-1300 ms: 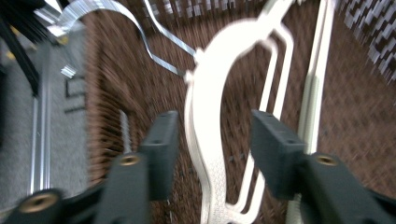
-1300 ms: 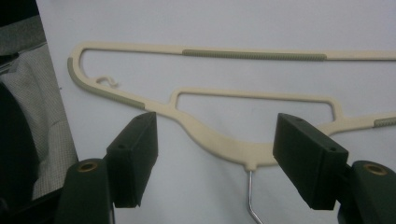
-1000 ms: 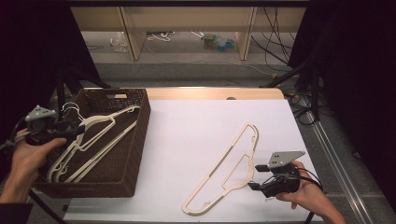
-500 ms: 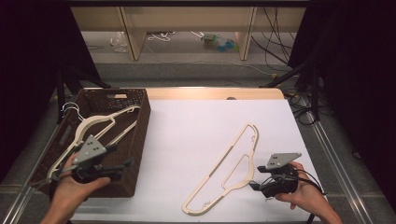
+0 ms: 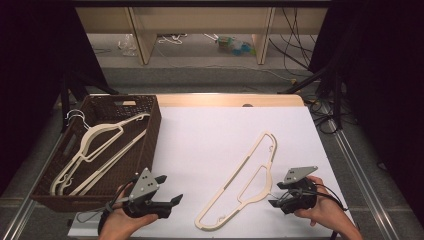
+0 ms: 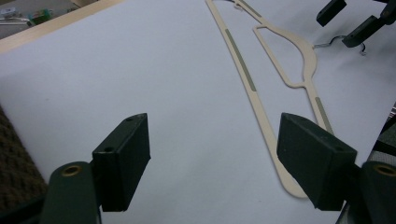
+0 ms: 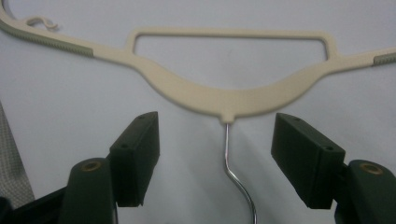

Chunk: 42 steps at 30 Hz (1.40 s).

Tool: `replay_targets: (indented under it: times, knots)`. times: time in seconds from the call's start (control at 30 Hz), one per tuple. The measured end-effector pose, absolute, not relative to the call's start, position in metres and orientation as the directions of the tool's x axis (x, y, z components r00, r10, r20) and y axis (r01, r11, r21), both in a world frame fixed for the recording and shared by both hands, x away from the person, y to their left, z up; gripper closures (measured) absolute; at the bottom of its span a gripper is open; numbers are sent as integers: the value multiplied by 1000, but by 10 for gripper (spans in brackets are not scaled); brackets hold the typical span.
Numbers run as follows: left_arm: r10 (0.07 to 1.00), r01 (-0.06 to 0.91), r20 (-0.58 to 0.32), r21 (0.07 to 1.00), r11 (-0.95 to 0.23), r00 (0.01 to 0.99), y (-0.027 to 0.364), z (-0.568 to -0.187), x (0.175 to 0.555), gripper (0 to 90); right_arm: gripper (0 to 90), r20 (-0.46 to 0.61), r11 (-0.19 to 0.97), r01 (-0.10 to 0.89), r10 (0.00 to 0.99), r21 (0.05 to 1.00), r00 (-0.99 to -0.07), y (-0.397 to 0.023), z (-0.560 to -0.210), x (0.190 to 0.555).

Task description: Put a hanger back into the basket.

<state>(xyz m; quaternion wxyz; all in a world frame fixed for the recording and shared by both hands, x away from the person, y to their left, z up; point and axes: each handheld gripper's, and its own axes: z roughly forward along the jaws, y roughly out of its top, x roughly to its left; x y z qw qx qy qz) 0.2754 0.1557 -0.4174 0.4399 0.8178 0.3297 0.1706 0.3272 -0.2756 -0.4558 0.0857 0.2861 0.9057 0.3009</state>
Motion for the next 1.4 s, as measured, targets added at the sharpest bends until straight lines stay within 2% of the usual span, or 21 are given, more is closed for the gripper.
replay_targets:
  times: [0.33,0.6,0.67,0.93,1.1,1.2,1.27,1.4]
  knots:
    - [681,400,-59,845,-355,730,145,-439,273,238,372,11,674,499,589,544,-808,-286,-462,326]
    - [659,394,-39,828,-400,751,144,-444,273,213,388,25,667,532,611,522,-791,-294,-465,326]
    - [672,413,-67,832,-371,737,143,-446,272,207,413,30,666,546,620,508,-784,-296,-466,326]
    - [668,410,-56,826,-386,742,142,-448,272,208,534,3,691,556,626,461,-780,-296,-463,325]
    - [645,389,-28,817,-426,764,142,-449,271,213,658,1,714,537,601,449,-799,-295,-462,323]
    - [646,384,-29,824,-417,763,142,-449,270,218,692,23,702,565,618,434,-786,-296,-461,323]
    - [653,405,-62,827,-390,755,142,-450,269,220,723,26,702,571,621,427,-783,-297,-460,324]
    - [654,402,-51,824,-400,755,142,-450,270,222,753,37,686,610,652,396,-757,-296,-459,326]
